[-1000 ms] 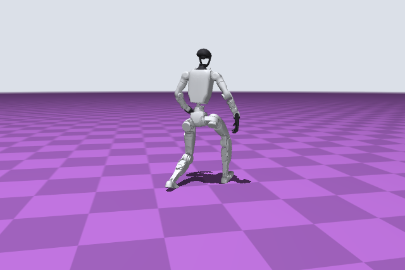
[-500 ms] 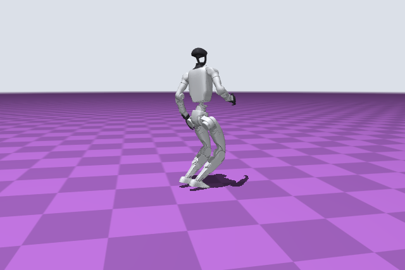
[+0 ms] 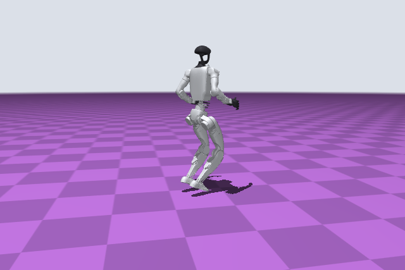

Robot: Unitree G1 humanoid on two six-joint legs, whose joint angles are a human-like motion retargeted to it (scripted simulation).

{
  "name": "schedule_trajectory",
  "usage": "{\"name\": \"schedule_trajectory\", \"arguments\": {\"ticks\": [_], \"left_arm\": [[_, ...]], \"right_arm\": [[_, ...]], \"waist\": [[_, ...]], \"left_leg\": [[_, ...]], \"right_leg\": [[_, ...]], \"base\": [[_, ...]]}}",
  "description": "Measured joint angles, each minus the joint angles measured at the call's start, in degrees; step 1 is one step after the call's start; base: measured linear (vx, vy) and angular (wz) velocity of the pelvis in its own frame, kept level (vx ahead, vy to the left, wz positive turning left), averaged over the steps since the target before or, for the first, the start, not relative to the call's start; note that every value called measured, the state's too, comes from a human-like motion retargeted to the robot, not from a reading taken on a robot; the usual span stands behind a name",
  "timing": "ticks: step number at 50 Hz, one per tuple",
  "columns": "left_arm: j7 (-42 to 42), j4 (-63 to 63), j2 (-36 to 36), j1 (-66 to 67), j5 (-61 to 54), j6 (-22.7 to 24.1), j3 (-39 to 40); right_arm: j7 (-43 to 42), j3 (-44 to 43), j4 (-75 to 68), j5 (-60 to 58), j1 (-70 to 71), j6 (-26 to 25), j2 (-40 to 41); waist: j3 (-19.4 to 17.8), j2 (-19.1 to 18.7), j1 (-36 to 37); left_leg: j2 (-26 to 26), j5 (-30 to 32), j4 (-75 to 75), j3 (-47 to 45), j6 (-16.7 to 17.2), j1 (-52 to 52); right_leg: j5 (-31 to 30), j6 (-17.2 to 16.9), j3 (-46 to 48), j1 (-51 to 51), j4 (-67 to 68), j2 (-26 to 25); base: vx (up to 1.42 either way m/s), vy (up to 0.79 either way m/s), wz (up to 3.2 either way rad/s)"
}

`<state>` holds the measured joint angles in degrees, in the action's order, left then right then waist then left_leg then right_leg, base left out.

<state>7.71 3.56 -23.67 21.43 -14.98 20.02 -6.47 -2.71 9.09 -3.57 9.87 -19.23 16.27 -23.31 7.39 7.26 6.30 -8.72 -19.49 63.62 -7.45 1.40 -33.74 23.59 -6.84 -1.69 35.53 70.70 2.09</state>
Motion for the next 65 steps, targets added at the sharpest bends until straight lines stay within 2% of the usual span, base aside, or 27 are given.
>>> {"name": "schedule_trajectory", "arguments": {"ticks": [2, 7, 10, 13, 17, 20, 25, 29, 33, 36, 40, 42, 45, 47, 49, 53, 55, 57, 58, 60, 62, 65], "left_arm": [[-0.12, 0.70, -0.05, 0.66, 1.15, 0.17, 1.20], [-1.59, 6.59, 1.70, 0.71, 7.12, 1.47, 2.52], [-1.92, 11.42, 3.18, 0.66, 9.60, 2.05, 1.58], [-0.49, 14.76, 3.26, 1.83, 9.93, 1.78, -0.03], [2.38, 18.35, 2.39, 2.98, 9.76, 0.70, -2.06], [4.25, 20.70, 1.83, 3.32, 9.94, -0.63, -3.09], [6.47, 22.45, 1.52, 2.26, 10.15, -1.79, -3.71], [8.08, 21.07, 1.17, -0.70, 10.72, -1.46, -3.41], [8.96, 17.98, 1.08, -4.42, 11.24, -0.89, -2.86], [8.89, 16.45, 0.92, -6.34, 11.26, -1.32, -2.47], [9.24, 16.73, 0.55, -8.16, 10.54, -3.04, -2.54], [9.35, 18.94, 0.61, -9.31, 10.36, -3.80, -3.53], [8.48, 25.48, 1.23, -11.94, 10.56, -3.92, -6.42], [6.58, 31.53, 2.22, -14.23, 10.16, -3.63, -8.71], [4.29, 37.29, 3.33, -16.27, 9.42, -3.56, -10.34], [-0.21, 45.91, 5.43, -19.34, 7.19, -3.93, -11.35], [-1.56, 49.13, 6.31, -20.79, 6.77, -4.38, -11.81], [-2.23, 51.12, 6.62, -19.67, 7.03, -5.21, -10.53], [-2.48, 52.70, 6.47, -19.80, 7.61, -5.78, -10.36], [-3.08, 55.43, 6.28, -19.25, 8.55, -7.03, -9.07], [-3.97, 57.82, 5.98, -18.47, 9.35, -8.19, -7.32], [-5.34, 60.14, 6.07, -17.24, 10.20, -9.46, -4.91]], "right_arm": [[-0.11, -1.26, 1.46, -1.47, -0.05, 0.34, -0.53], [-2.05, -3.50, 1.41, -7.78, 3.04, 1.20, -0.91], [-3.15, -3.00, -1.13, -7.58, 4.98, 1.78, -0.43], [-1.47, -0.97, -3.86, -4.17, 5.52, 1.80, -0.16], [1.99, 2.55, -7.73, -0.49, 6.44, 1.41, -0.11], [4.33, 5.08, -9.67, 0.77, 7.72, 0.84, -0.01], [7.61, 8.59, -11.60, 1.31, 9.77, -0.66, 0.61], [10.93, 11.05, -14.17, 1.30, 12.75, -2.07, 1.59], [14.96, 13.69, -17.12, 2.71, 15.92, -3.30, 1.93], [18.21, 15.63, -18.18, 5.22, 17.45, -4.10, 1.47], [21.50, 17.13, -18.96, 8.10, 19.61, -5.07, 0.07], [20.79, 16.99, -20.76, 8.56, 21.02, -5.02, -0.58], [16.25, 15.43, -26.64, 8.41, 23.33, -4.04, -1.45], [11.00, 13.41, -32.77, 8.50, 25.20, -3.00, -2.67], [5.24, 10.29, -39.46, 8.99, 26.88, -2.42, -4.75], [-4.16, 0.95, -53.40, 11.49, 29.09, -2.64, -10.98], [-6.59, -4.94, -60.47, 12.85, 29.34, -2.75, -14.53], [-7.81, -8.62, -64.10, 13.44, 27.93, -3.36, -15.91], [-7.67, -11.18, -66.68, 13.52, 27.23, -3.44, -16.73], [-7.17, -13.97, -69.83, 12.72, 26.01, -3.82, -17.12], [-6.26, -14.34, -71.41, 10.95, 25.61, -4.35, -16.30], [-4.89, -12.60, -72.00, 8.48, 25.81, -4.89, -14.55]], "waist": [[-0.43, -0.38, 0.87], [-3.02, -0.48, 3.39], [-4.50, 0.14, 3.84], [-3.39, 1.61, 3.24], [-1.61, 3.15, 3.20], [-0.67, 3.46, 4.06], [-0.55, 2.33, 7.11], [-1.72, -0.86, 10.23], [-2.59, -5.06, 12.65], [-2.07, -6.63, 12.85], [-0.05, -7.70, 10.19], [1.14, -9.51, 7.16], [1.68, -13.62, 1.09], [1.08, -16.45, -2.78], [0.04, -18.51, -6.11], [-1.96, -19.34, -11.61], [-3.23, -17.31, -13.14], [-3.34, -15.13, -13.54], [-3.97, -13.24, -12.46], [-5.23, -9.62, -10.54], [-5.98, -7.20, -7.99], [-6.88, -4.75, -4.56]], "left_leg": [[-0.01, -4.14, 1.27, 0.72, -1.36, 0.63], [1.51, -16.79, 1.88, 0.44, -4.83, 4.74], [2.71, -13.42, -1.29, -1.03, -3.60, 8.05], [2.01, -3.85, -5.14, -1.37, -0.51, 8.43], [0.44, 1.19, -7.50, -1.22, 0.58, 7.97], [-0.24, 1.55, -7.26, -0.55, -0.28, 7.96], [-1.16, -5.56, -2.85, 2.12, -3.78, 8.46], [-0.15, -10.01, 4.17, 5.35, -4.10, 8.12], [-0.54, -13.00, 8.77, 11.28, -2.59, 4.72], [-5.29, -13.36, 7.41, 18.86, -0.55, 0.68], [-13.10, -12.56, 1.88, 32.20, 2.23, -2.94], [-13.05, -13.18, -0.25, 34.19, 2.13, -4.12], [-7.21, -15.72, -3.01, 26.39, -0.74, -6.17], [-1.88, -17.22, -5.01, 17.09, -2.20, -6.91], [2.83, -18.10, -6.53, 7.00, -2.90, -7.20], [6.81, -18.64, -10.48, -11.19, -3.45, -5.59], [3.63, -18.12, -17.48, -18.69, -4.38, -0.59], [3.60, -18.84, -17.45, -25.75, -5.44, -0.39], [0.81, -18.89, -22.83, -29.00, -6.77, 3.22], [-3.32, -18.53, -30.65, -35.17, -9.06, 7.62], [-5.15, -18.52, -35.45, -39.94, -11.10, 8.75], [-4.28, -20.55, -35.42, -44.79, -13.44, 6.87]], "right_leg": [[3.42, 0.94, -0.09, -1.27, -0.21, -0.94], [17.46, 5.37, 2.27, -6.01, -1.92, -1.74], [14.42, 4.58, 3.28, -8.69, -4.03, -1.29], [6.40, 1.66, 2.58, -7.99, -4.97, -0.39], [2.19, 0.44, 2.05, -5.60, -3.68, 1.28], [1.54, 0.45, 2.15, -4.67, -2.96, 1.92], [5.02, 2.11, 2.26, -4.96, -1.63, 1.13], [11.27, 4.75, 1.20, -7.16, -1.47, -3.21], [12.25, 5.30, -4.41, -8.04, -2.38, -10.39], [10.80, 3.88, -12.78, -6.19, -2.04, -15.97], [9.15, 1.33, -28.80, -1.92, -1.12, -24.68], [8.86, -0.32, -36.16, -0.34, -1.48, -28.81], [8.87, -2.57, -41.33, 2.02, -3.09, -31.33], [10.24, -2.15, -36.57, 5.90, -4.70, -28.94], [12.85, -0.24, -27.00, 10.46, -5.29, -23.25], [18.39, 3.79, -5.17, 13.14, -0.31, -5.38], [22.20, 5.21, 3.26, 8.70, 3.86, 4.67], [22.75, 5.19, 9.82, 5.30, 7.96, 11.01], [23.28, 4.72, 12.34, 1.91, 8.36, 13.53], [23.58, 3.58, 16.18, -2.41, 8.37, 17.35], [23.72, 2.94, 19.02, -3.64, 6.34, 18.54], [24.97, 3.07, 21.34, -2.23, 3.13, 19.68]], "base": [[-0.03, -0.06, -0.16], [-0.02, -0.08, -0.07], [0.02, -0.08, 0.07], [0.02, -0.08, 0.04], [0.02, -0.08, -0.33], [0.02, -0.08, -0.79], [0.01, -0.08, -1.25], [0.01, -0.08, -1.71], [0.04, -0.05, -2.57], [0.06, 0.01, -3.58], [0.06, 0.11, -4.22], [0.02, 0.23, -4.03], [-0.01, 0.32, -3.80], [-0.06, 0.34, -4.01], [-0.14, 0.30, -3.93], [-0.18, 0.24, -2.84], [-0.19, 0.21, -1.95], [-0.24, 0.22, -2.00], [-0.16, 0.26, -2.20], [-0.16, 0.27, -2.35], [-0.20, 0.23, -2.57], [-0.21, 0.15, -2.73]]}}
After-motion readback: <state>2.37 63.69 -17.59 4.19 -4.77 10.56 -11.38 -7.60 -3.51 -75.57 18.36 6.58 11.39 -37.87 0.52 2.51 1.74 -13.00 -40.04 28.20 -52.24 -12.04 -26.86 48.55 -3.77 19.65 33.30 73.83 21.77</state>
